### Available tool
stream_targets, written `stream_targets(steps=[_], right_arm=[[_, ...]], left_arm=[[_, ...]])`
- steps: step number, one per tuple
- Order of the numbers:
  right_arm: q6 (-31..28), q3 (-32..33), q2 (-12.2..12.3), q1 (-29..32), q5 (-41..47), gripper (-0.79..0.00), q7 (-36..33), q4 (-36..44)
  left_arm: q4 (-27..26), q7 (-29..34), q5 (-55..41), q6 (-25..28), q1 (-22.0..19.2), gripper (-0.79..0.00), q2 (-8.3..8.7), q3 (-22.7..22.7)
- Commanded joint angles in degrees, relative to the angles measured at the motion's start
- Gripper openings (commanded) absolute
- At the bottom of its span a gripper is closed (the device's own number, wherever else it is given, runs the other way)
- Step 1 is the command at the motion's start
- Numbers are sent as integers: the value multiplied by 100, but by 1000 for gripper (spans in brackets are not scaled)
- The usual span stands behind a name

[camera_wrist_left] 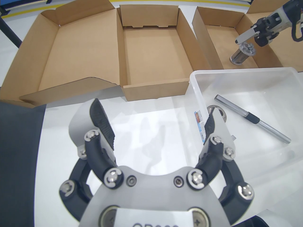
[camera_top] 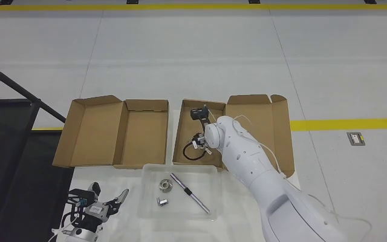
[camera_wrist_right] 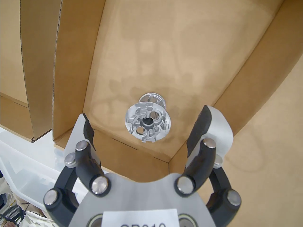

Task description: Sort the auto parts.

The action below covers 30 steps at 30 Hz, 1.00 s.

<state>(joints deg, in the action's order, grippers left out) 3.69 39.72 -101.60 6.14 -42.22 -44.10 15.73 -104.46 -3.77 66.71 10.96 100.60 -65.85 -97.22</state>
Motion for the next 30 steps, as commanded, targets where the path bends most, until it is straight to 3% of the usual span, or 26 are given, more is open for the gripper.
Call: stream_targets(steps=[1, 7, 11, 17, 22, 26, 30], right_arm=[[38, 6, 26, 20, -69, 0, -1, 130], [165, 33, 134, 133, -355, 0, -158, 913], [379, 65, 305, 413, -793, 0, -462, 2092], [690, 498, 872, 1712, -2006, 0, -1691, 5427], [2, 954, 1277, 3112, -2677, 0, -2994, 7984], [-649, 988, 1390, 3658, -2524, 0, -3597, 8654], [-643, 967, 1397, 3681, -2591, 0, -3762, 8675]], left_arm=[[0, 0, 0, 0, 0, 0, 0, 0], [0, 0, 0, 0, 0, 0, 0, 0], [0, 0, 0, 0, 0, 0, 0, 0], [0, 0, 0, 0, 0, 0, 0, 0], [0, 0, 0, 0, 0, 0, 0, 0], [0, 0, 0, 0, 0, 0, 0, 0], [0, 0, 0, 0, 0, 0, 0, 0]])
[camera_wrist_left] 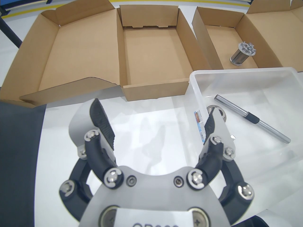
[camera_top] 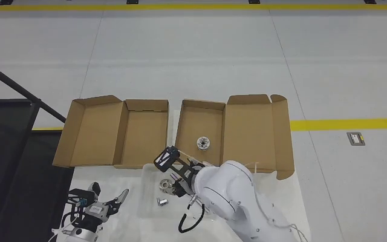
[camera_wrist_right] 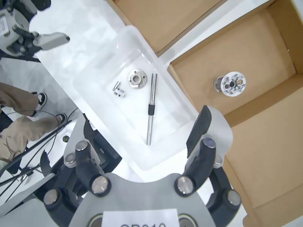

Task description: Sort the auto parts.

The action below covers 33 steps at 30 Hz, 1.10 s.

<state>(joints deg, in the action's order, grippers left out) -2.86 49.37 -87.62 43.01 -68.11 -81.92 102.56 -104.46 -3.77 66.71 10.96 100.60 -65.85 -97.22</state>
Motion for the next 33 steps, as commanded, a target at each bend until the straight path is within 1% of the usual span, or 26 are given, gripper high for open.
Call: stream_targets(steps=[1, 6, 8, 10, 12, 15, 18, 23, 26, 33], right_arm=[[12, 2, -1, -7, -2, 0, 20, -7], [12, 2, -1, -7, -2, 0, 20, -7], [13, 9, 2, 66, 39, 0, 124, -170], [-301, -189, -27, -60, 139, 0, -22, -585], [-719, -452, -79, -339, 310, 0, -404, -991], [-1089, -837, -189, -697, 469, 0, -547, -1528], [-1132, -1077, -303, -997, 612, 0, -588, -2110], [-992, -1297, -455, -1236, 711, 0, -244, -2830], [-875, -1407, -524, -1300, 709, 0, -195, -3024], [-875, -1407, -524, -1300, 709, 0, -195, -3024]], left_arm=[[0, 0, 0, 0, 0, 0, 0, 0], [0, 0, 0, 0, 0, 0, 0, 0], [0, 0, 0, 0, 0, 0, 0, 0], [0, 0, 0, 0, 0, 0, 0, 0], [0, 0, 0, 0, 0, 0, 0, 0], [0, 0, 0, 0, 0, 0, 0, 0], [0, 0, 0, 0, 0, 0, 0, 0], [0, 0, 0, 0, 0, 0, 0, 0], [0, 0, 0, 0, 0, 0, 0, 0], [0, 0, 0, 0, 0, 0, 0, 0]])
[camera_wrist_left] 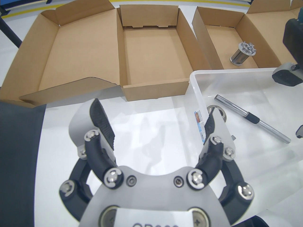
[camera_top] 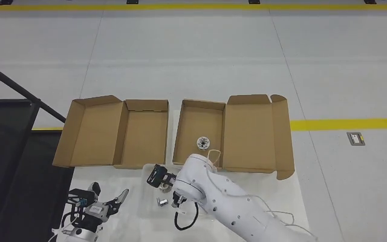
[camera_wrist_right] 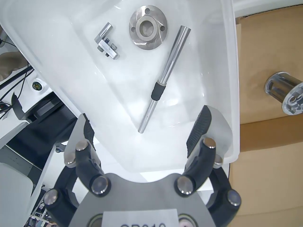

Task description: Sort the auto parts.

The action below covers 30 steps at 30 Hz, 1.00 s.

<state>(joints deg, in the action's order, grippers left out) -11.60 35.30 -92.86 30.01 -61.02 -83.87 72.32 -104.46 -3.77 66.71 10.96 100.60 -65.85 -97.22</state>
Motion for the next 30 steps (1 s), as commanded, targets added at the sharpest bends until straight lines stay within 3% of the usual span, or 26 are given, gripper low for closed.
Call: stream_targets(steps=[1, 4, 8, 15, 19, 22, 25, 30], right_arm=[[0, 0, 0, 0, 0, 0, 1, 0], [41, 27, 6, 9, -37, 0, 92, 0], [19, 50, 98, 277, -654, 0, 775, 52], [472, -335, 113, 678, -1905, 0, 854, 419], [612, -300, 117, 863, -2114, -77, 946, 458], [641, -213, 134, 1003, -2208, -215, 1159, 435], [658, -125, 155, 1145, -2302, -289, 1385, 413], [577, 64, 207, 1381, -2397, -314, 1750, 362]], left_arm=[[0, 0, 0, 0, 0, 0, 0, 0], [0, 0, 0, 0, 0, 0, 0, 0], [0, 0, 0, 0, 0, 0, 0, 0], [0, 0, 0, 0, 0, 0, 0, 0], [0, 0, 0, 0, 0, 0, 0, 0], [0, 0, 0, 0, 0, 0, 0, 0], [0, 0, 0, 0, 0, 0, 0, 0], [0, 0, 0, 0, 0, 0, 0, 0]])
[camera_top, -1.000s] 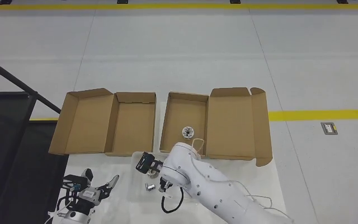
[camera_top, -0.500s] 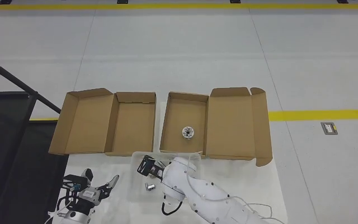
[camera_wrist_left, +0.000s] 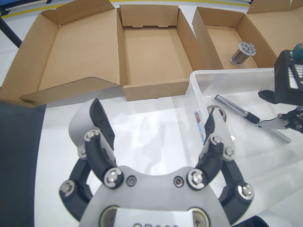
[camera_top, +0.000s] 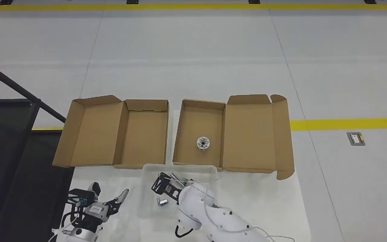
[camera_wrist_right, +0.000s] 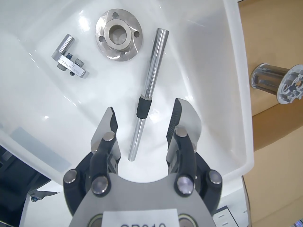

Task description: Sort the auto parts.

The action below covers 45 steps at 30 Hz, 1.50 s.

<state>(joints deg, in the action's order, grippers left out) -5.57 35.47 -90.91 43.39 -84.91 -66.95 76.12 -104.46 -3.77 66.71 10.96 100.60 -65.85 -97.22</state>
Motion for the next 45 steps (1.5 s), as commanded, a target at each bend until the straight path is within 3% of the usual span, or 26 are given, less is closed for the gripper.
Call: stream_targets(steps=[1, 6, 13, 30, 41, 45], right_arm=[[-69, 91, 23, 80, -7, -311, 112, -33], [-207, 272, 64, 236, -44, -336, 406, -113], [-228, 422, 71, 359, -112, -431, 659, -221], [-340, 607, -10, 350, -89, -496, 950, -579], [-425, 656, -75, 308, -60, -597, 1007, -742], [-472, 672, -94, 298, -56, -686, 993, -772]], left_arm=[[0, 0, 0, 0, 0, 0, 0, 0], [0, 0, 0, 0, 0, 0, 0, 0], [0, 0, 0, 0, 0, 0, 0, 0], [0, 0, 0, 0, 0, 0, 0, 0], [0, 0, 0, 0, 0, 0, 0, 0], [0, 0, 0, 0, 0, 0, 0, 0]])
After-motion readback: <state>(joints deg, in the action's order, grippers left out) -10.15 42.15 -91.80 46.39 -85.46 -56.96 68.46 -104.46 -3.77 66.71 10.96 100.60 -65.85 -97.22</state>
